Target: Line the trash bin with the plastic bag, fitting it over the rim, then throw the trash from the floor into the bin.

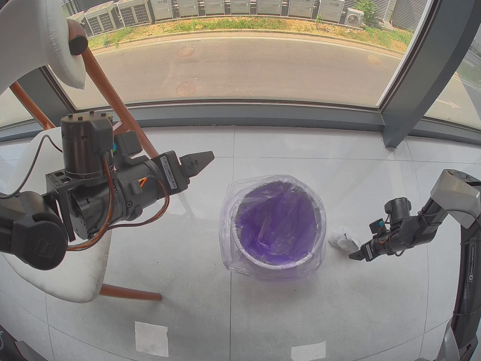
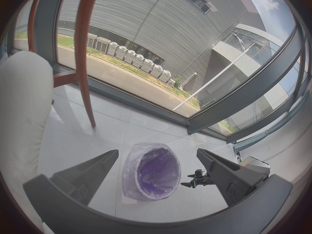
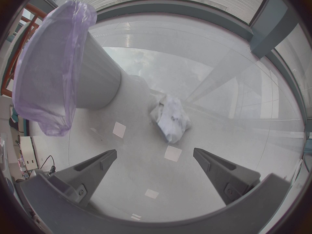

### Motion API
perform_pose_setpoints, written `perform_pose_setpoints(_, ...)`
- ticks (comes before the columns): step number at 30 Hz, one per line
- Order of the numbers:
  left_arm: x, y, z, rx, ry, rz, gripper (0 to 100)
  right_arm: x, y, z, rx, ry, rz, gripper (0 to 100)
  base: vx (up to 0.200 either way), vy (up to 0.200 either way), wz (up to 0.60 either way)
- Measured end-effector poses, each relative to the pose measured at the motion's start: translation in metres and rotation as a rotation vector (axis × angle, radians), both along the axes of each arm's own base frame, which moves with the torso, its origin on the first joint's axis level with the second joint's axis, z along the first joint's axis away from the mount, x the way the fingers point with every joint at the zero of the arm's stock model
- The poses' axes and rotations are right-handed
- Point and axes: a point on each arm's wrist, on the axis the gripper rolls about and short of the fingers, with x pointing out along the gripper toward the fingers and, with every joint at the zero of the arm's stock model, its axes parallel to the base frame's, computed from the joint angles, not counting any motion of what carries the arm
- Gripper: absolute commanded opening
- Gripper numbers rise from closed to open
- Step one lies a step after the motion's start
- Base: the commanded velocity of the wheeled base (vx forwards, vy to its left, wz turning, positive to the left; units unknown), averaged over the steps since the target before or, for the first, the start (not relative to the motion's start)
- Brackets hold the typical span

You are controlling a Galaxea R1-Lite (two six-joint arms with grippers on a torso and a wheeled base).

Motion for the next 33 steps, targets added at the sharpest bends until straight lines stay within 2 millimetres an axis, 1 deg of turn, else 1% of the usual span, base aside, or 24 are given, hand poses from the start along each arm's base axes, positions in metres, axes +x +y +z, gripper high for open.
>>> perform_pose_setpoints(10,-0.002,0.002,-0.003,0.009,0.008,0.019,100,0.018,0.001,-0.002,-0.004,0.029,0.005,100,0.000,0.000,0.00)
perform_pose_setpoints(17,-0.003,0.003,-0.002,0.007,0.005,0.020,100,0.045,0.000,0.007,-0.012,-0.007,0.000,100,0.000,0.000,0.00)
perform_pose_setpoints(23,-0.004,0.004,-0.003,0.010,0.005,0.020,100,0.060,0.000,0.005,-0.021,0.019,-0.005,100,0.000,0.000,0.00)
perform_pose_setpoints(30,-0.004,0.004,-0.005,0.015,0.008,0.019,100,0.068,-0.001,-0.001,-0.033,0.042,0.004,100,0.000,0.000,0.00)
perform_pose_setpoints(33,-0.004,0.004,-0.005,0.015,0.008,0.019,100,0.073,0.000,0.000,-0.034,0.034,0.007,100,0.000,0.000,0.00)
